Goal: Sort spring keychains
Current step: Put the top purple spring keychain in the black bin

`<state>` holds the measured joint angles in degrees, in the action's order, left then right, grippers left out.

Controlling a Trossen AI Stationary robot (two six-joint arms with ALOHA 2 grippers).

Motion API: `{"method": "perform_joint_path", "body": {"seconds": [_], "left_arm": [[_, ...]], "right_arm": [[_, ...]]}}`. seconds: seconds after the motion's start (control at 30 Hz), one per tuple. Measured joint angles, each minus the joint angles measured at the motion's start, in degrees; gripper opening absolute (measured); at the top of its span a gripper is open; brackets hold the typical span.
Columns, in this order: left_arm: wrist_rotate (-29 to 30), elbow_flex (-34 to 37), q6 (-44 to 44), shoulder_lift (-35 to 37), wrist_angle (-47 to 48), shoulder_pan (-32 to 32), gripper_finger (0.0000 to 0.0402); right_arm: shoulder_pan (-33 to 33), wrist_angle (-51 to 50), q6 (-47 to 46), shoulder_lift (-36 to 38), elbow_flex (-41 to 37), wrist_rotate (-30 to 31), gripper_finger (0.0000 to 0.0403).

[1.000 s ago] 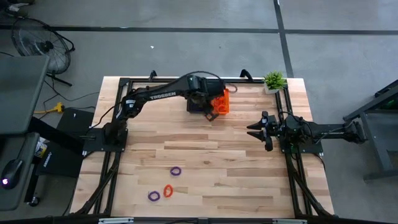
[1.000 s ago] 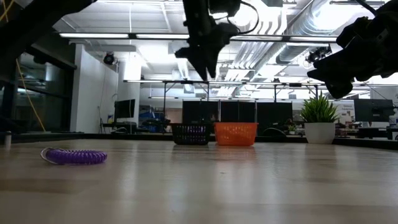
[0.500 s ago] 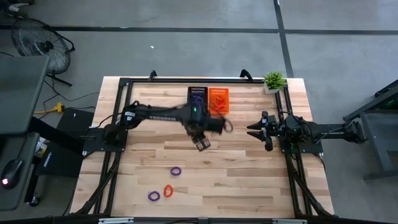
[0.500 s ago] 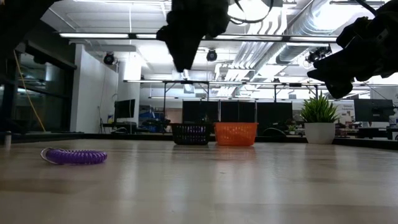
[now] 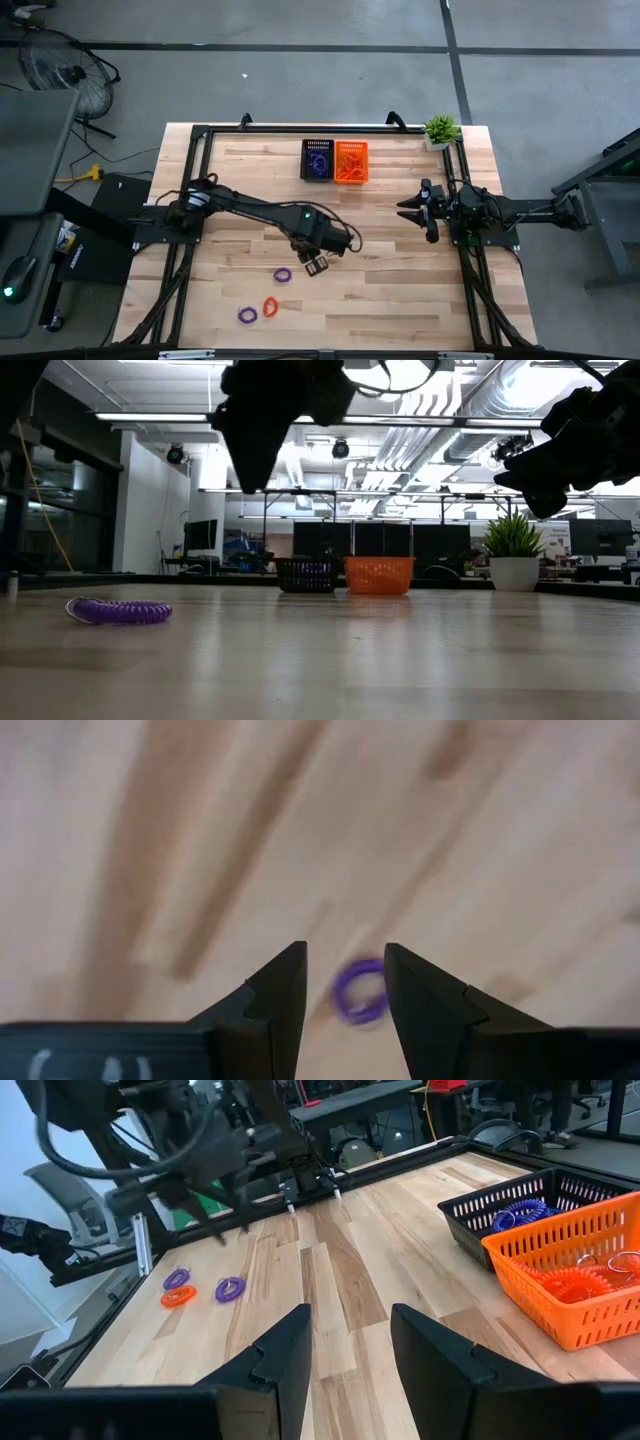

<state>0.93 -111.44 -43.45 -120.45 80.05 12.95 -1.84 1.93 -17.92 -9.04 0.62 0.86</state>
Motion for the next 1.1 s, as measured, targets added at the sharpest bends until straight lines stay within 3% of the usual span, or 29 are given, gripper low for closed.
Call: {"method": "perform_joint_path", "body": {"seconds": [0.2, 0.3, 0.37, 0.43, 0.53, 0.77, 1.1], "left_arm": [[-5.1, 13.7, -2.2, 6.0, -10.4, 1.5, 0.0133], [-6.3, 20.1, -3.1, 9.2, -9.4, 2.9, 0.0133], [-6.8, 22.8, -3.4, 9.7, -14.6, 3.6, 0.0133], [-6.6, 26.2, -4.1, 10.6, -12.1, 4.7, 0.0133], [-6.9, 29.0, -5.5, 11.2, -18.3, 5.3, 0.0133], [-7.4, 33.3, -6.4, 11.2, -20.8, 6.8, 0.0133], [-5.1, 33.7, -5.8, 11.0, -22.1, 7.0, 0.0133]], "right_arm": [[0.0, 0.1, 0.0, 0.0, 0.0, 0.0, 0.0134], [0.0, 0.1, 0.0, -0.2, 0.0, 0.0, 0.0134], [0.0, 0.1, 0.0, -0.4, 0.0, 0.0, 0.0134], [0.0, 0.0, 0.0, -0.4, 0.0, -0.1, 0.0134], [0.0, 0.0, 0.0, -0.4, 0.0, 0.0, 0.0134], [0.0, 0.0, 0.0, -0.3, 0.0, 0.0, 0.0134], [0.0, 0.0, 0.0, -0.3, 0.0, 0.0, 0.0134]]}}
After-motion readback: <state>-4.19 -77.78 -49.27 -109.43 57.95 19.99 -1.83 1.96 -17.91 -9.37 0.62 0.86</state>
